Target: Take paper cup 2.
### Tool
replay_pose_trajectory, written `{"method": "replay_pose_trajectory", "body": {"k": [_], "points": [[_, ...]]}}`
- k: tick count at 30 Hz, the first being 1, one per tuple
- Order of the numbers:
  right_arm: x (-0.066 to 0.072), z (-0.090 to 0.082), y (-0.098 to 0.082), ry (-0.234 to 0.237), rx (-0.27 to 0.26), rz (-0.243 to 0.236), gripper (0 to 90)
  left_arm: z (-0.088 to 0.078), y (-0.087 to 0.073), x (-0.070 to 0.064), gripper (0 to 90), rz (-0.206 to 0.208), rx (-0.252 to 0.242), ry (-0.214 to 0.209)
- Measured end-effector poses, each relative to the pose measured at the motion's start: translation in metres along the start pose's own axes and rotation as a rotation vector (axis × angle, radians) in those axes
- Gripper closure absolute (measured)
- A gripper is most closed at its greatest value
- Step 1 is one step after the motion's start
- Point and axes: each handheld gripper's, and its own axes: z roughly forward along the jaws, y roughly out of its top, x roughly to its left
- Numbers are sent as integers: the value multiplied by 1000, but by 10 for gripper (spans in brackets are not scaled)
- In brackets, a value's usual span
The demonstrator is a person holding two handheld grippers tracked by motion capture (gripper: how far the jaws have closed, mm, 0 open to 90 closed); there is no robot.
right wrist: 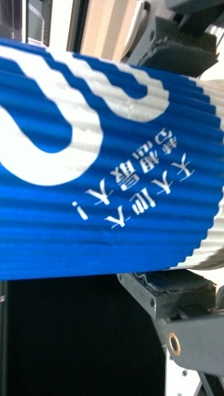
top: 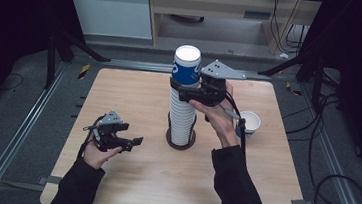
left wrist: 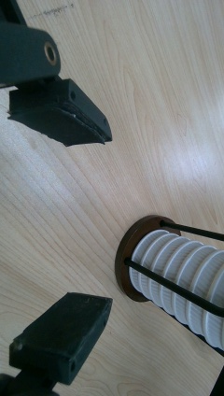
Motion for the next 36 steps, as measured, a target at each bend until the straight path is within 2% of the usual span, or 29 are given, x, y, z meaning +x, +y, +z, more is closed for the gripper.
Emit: {"method": "replay_pose_trajectory", "body": {"k": [3, 10, 29, 36], "points": [[0, -1, 4, -2, 14, -9, 190, 0, 0, 0, 165, 0, 0, -1], [0, -5, 12, 6, 4, -9, 200, 0, 0, 0, 165, 0, 1, 0], [0, -10, 39, 4, -47, -27, 206, -1, 0, 0, 165, -4, -1, 1], [0, -12, 49, -12, -61, -35, 206, 0, 0, 0, 165, -3, -3, 0]]}}
